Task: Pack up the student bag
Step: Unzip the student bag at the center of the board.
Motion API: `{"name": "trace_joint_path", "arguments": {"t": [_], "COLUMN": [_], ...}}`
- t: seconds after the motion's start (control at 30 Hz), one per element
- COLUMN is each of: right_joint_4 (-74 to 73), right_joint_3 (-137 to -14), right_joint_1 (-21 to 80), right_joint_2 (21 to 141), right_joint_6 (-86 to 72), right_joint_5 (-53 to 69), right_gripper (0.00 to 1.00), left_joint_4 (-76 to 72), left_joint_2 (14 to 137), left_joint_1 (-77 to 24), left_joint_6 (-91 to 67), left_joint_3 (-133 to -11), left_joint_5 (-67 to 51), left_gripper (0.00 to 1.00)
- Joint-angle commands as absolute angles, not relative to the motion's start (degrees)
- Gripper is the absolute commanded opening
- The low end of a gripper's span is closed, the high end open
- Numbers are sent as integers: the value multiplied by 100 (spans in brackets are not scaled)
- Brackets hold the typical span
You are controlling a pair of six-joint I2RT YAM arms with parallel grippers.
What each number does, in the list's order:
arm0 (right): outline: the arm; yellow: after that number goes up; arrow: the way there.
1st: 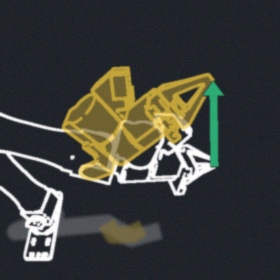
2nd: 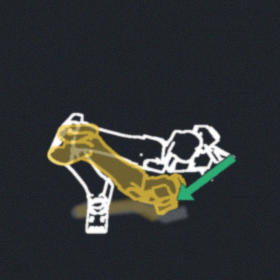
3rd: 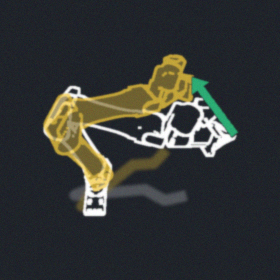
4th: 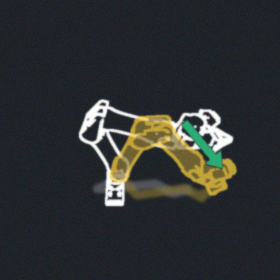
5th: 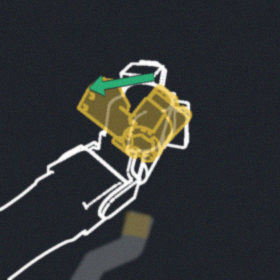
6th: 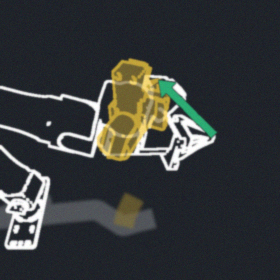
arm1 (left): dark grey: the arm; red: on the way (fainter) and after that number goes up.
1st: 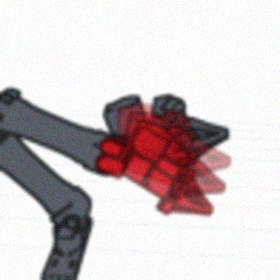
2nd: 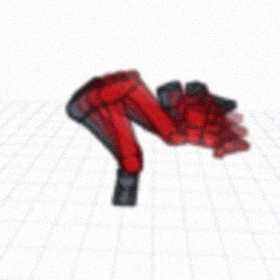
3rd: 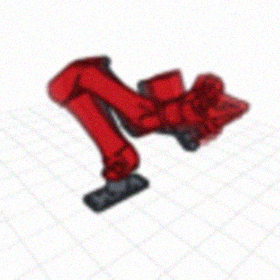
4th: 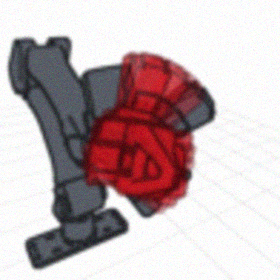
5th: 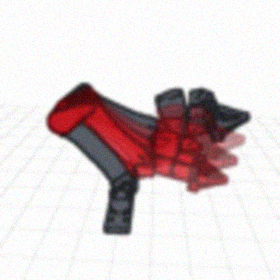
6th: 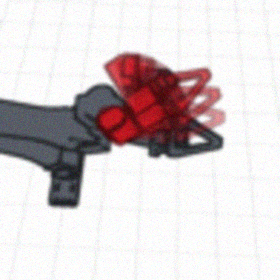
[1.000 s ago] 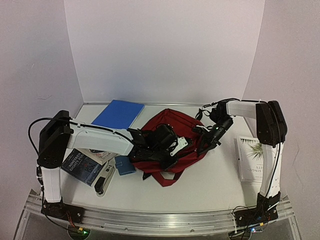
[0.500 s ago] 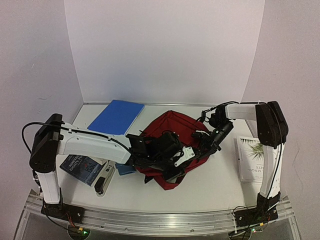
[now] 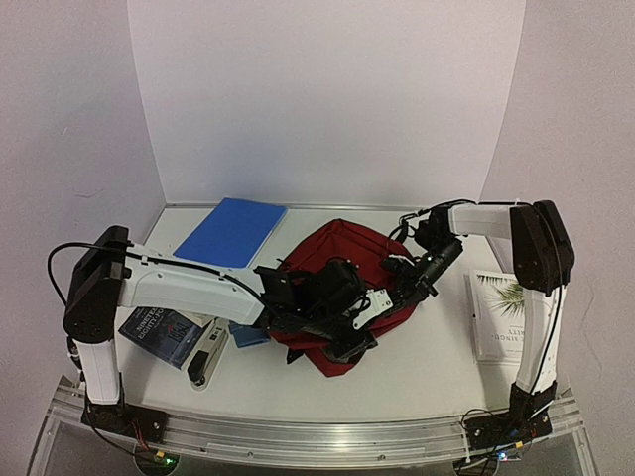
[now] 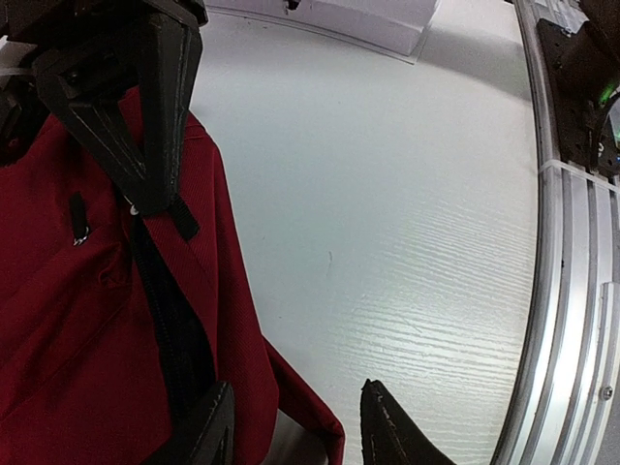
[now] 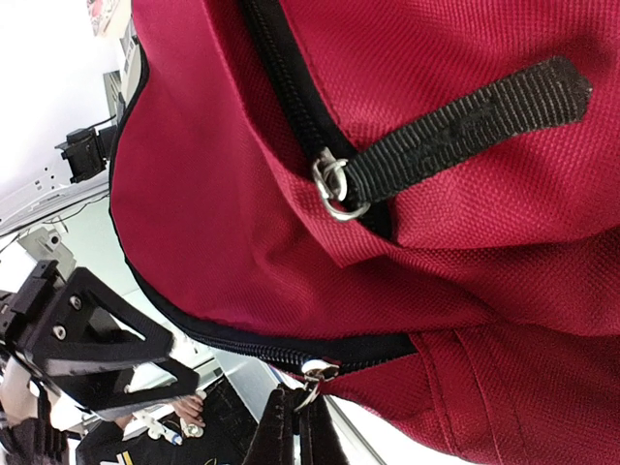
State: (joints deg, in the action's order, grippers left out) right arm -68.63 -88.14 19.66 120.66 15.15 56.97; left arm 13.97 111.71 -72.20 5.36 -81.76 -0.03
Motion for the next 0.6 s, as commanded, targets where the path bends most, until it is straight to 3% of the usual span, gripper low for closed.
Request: {"name": "trace_joint_path", "arguments": {"t": [0.0, 0.57], "right_joint_4": [-6856, -6865], "right_joint_3": [-8784, -8565], "right_joint_1": [1999, 1999], "right_joint_2": [11624, 11378], "right_joint_6": [1482, 1651], "right_joint_5": [5859, 5941], "right_gripper": [0, 0], "left_joint_4": [1096, 810], "left_joint_2": [11247, 11537], "left_joint_1": [-7211, -6927], "left_joint_6": [511, 600], "left_joint_3": [-8427, -8422], "left_joint_5": [-114, 664], "left_gripper": [44, 49]}}
